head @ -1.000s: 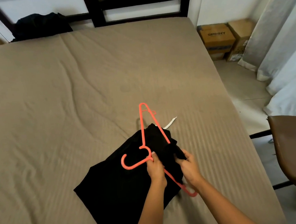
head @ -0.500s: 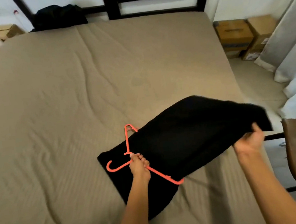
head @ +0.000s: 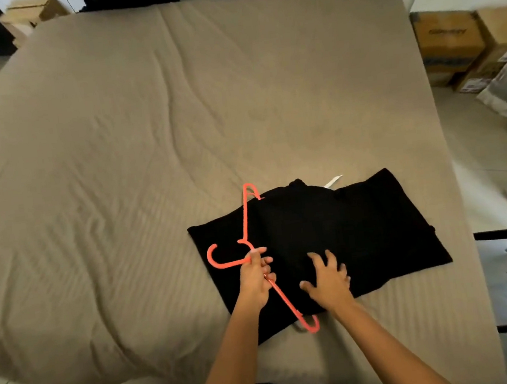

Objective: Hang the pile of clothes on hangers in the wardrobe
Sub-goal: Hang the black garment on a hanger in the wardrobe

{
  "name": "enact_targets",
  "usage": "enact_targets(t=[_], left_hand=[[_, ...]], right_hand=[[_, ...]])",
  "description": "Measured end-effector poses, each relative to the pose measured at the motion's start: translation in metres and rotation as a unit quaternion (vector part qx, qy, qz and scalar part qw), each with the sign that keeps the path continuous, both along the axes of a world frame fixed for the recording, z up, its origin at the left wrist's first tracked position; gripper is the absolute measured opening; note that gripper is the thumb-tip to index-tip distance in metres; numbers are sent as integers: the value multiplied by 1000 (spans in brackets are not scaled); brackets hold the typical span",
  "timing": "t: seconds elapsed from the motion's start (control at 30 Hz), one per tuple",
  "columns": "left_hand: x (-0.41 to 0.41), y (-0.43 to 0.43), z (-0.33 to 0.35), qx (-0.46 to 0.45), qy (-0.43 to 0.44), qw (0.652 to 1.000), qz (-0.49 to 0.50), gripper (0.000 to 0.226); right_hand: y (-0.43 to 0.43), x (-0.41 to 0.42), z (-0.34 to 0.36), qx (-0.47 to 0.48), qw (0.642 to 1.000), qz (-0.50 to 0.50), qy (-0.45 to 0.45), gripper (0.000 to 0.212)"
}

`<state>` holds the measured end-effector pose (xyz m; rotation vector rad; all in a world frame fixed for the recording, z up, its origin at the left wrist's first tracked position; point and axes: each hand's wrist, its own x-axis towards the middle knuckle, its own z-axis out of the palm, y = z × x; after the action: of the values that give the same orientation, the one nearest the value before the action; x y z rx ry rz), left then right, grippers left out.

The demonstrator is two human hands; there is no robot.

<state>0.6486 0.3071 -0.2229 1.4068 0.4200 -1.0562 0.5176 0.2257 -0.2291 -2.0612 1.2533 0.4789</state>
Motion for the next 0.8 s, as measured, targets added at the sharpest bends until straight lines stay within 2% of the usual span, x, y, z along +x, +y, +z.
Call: enact_targets(t=[0.1, 0.23, 0.3, 0.4, 0.5, 0.57, 0.63, 0.67, 0.7, 0.73, 0.77, 0.8], left_hand=[[4, 7, -5, 7, -18, 1000, -9, 25], [3, 15, -9, 10, -19, 1000, 19, 24], [2, 21, -8, 15, -20, 999, 34, 21], [7, 35, -9, 62, -60, 995, 43, 23], [13, 46, -8, 76, -49, 994, 69, 23], [14, 45, -2, 67, -32, 995, 70, 21], [15, 39, 8, 33, -5, 997, 75, 14], [16, 34, 15, 10, 11, 997, 73, 9], [17, 30, 22, -11, 19, 998, 66, 4], [18, 27, 29, -27, 22, 998, 54, 5], [20, 23, 35, -35, 19, 999, 32, 7], [22, 21, 42, -39, 9, 999, 4, 7]], right_hand=[[-1, -4, -2, 7, 997, -64, -45, 58], [-9, -9, -6, 41, 996, -20, -73, 44], [-17, -6, -4, 12, 998, 17, -61, 38], [-42, -5, -4, -105, 993, 36, -27, 29], [-62, -9, -9, -75, 997, -13, -33, 27], [-59, -8, -12, -36, 999, 0, -10, 31], [-42, -1, -4, -79, 997, 17, -7, 44], [-30, 1, 4, -104, 992, 31, -66, 53], [-17, 2, 14, -87, 982, 59, -157, 63], [0, 3, 26, -23, 965, 108, -240, 71], [19, 5, 39, 65, 945, 164, -275, 79], [37, 7, 47, 126, 934, 201, -269, 88]])
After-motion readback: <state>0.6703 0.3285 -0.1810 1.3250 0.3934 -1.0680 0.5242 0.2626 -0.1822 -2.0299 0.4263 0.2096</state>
